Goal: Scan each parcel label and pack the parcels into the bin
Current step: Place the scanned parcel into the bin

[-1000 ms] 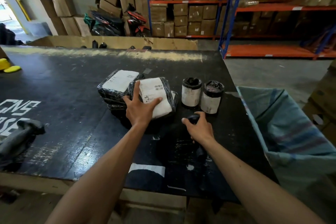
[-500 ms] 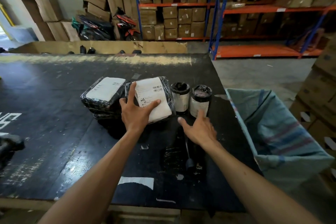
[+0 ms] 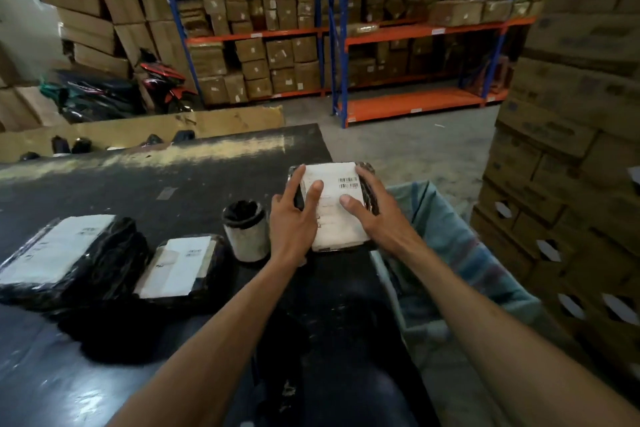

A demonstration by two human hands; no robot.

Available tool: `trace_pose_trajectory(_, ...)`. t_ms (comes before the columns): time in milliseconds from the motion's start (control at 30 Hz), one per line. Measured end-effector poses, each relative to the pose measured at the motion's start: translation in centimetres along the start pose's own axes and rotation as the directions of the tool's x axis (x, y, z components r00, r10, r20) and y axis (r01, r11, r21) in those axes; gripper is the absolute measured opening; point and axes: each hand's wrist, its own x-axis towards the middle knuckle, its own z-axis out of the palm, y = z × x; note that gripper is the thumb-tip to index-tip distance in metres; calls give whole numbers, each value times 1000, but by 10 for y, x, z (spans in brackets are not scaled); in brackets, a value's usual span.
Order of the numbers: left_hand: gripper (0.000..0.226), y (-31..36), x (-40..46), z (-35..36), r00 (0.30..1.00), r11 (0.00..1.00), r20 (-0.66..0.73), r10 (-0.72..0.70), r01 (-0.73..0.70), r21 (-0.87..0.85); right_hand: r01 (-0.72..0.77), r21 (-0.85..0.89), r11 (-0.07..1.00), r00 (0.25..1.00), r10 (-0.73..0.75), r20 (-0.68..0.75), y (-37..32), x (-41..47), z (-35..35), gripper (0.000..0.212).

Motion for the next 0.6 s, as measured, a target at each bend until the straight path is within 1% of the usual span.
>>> trace_pose_trajectory(133,48,2,9,88,993,993,83,-81,88,-82,-92,-47,995,994,89,-63,52,15,-58,87)
trace_pose_trajectory(200,40,-7,13,129,973,977,144,-181,194,-83,-146,-43,988,988,143,-64,81,25,-84,84)
trace_pose_trajectory(233,44,-12,15,147,954,969,194,-229,242,-42,-186,-23,982,981,184,-61,97,28,-96,81)
trace_pose_trajectory(267,54,-18,16,162,925,957,252,-285,291,14,-226,-4,974,973,225,-56,114,31,-106,77)
trace_pose_trajectory(300,65,-28,18,175,900,949,301,-315,297,104,-261,4,965,964,261,-49,132,35,-115,70)
trace_pose_trajectory(333,74,-40,20,186,888,939,329,-321,252,235,-292,3,956,956,292,-38,151,38,-121,66)
trace_pose_trajectory(367,76,-53,22,194,887,903,343,-310,162,397,-325,-14,946,946,325,-21,169,41,-126,66)
trace_pose_trajectory(400,74,-66,24,199,887,838,358,-292,57,542,-361,-38,932,932,361,5,187,43,-128,70)
trace_pose_trajectory(433,74,-79,23,202,877,781,385,-288,-17,624,-405,-64,912,913,407,35,205,44,-128,75)
trace_pose_trajectory(500,77,-99,19,207,860,704,415,-297,-96,704,-489,-113,865,860,500,106,240,45,-124,83)
trace_pose_trajectory(600,75,-114,15,214,891,595,380,-248,-169,786,-551,-224,804,769,593,240,283,50,-107,88)
